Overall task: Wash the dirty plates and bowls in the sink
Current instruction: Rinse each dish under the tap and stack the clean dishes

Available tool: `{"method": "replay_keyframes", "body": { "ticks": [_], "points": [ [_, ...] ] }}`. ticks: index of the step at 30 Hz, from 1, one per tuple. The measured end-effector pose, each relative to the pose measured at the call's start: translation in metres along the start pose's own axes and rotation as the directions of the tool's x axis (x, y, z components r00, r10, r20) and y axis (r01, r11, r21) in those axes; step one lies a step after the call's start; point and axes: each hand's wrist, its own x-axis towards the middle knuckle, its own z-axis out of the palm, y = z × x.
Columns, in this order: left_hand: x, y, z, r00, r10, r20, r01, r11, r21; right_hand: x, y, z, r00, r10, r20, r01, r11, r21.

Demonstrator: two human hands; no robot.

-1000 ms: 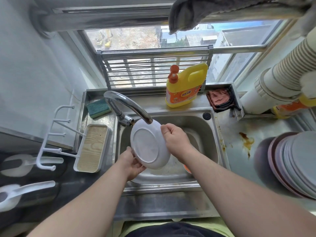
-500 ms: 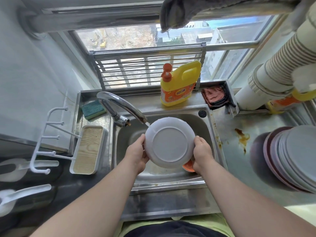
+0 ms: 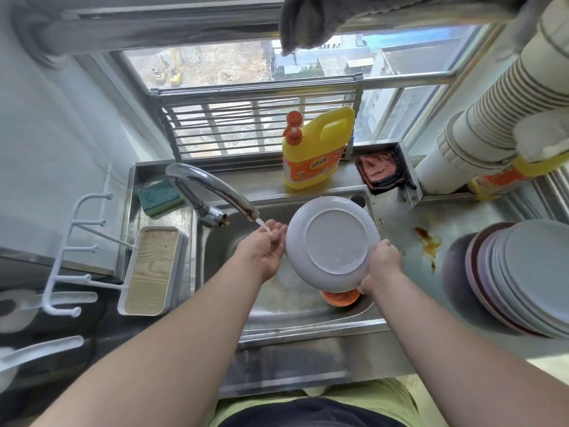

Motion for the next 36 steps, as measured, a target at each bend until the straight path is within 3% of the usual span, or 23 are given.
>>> {"method": "replay_keyframes", "body": {
  "ticks": [6,10,17,20,26,30,36],
  "points": [
    [0.004,0.0,0.005,0.996,0.065,-0.058,-0.066,0.998,-0.021,0.009,-0.002,-0.003,0.999,-0.026,-0.029,0.027,0.999,0.04],
    [0.013,-0.007,-0.006,0.988,0.116,-0.1,-0.095,0.976,0.194,0.008,-0.003,0.002,0.999,-0.037,-0.012,0.037,0.999,-0.007],
    [0.009,0.006,-0.027,0.999,-0.05,0.011,0.046,0.966,0.255,0.0,0.004,0.036,0.996,0.009,0.091,0.012,0.975,-0.224],
    [0.008,0.013,-0.043,1.0,-0.013,0.027,0.004,0.949,0.314,-0.011,0.014,0.049,0.986,0.093,0.14,-0.051,0.959,-0.28],
    [0.011,0.03,-0.067,0.993,0.102,0.064,-0.12,0.904,0.411,-0.004,0.048,0.072,0.959,0.185,0.213,-0.142,0.969,-0.201],
    [0.014,0.043,-0.082,0.991,0.133,0.0,-0.121,0.905,0.408,-0.019,0.051,0.09,0.931,0.238,0.278,-0.177,0.958,-0.227],
    [0.011,0.038,-0.101,0.976,0.04,-0.214,0.034,0.942,0.335,0.0,0.069,0.114,0.845,0.335,0.418,-0.217,0.927,-0.305]
  ]
}}
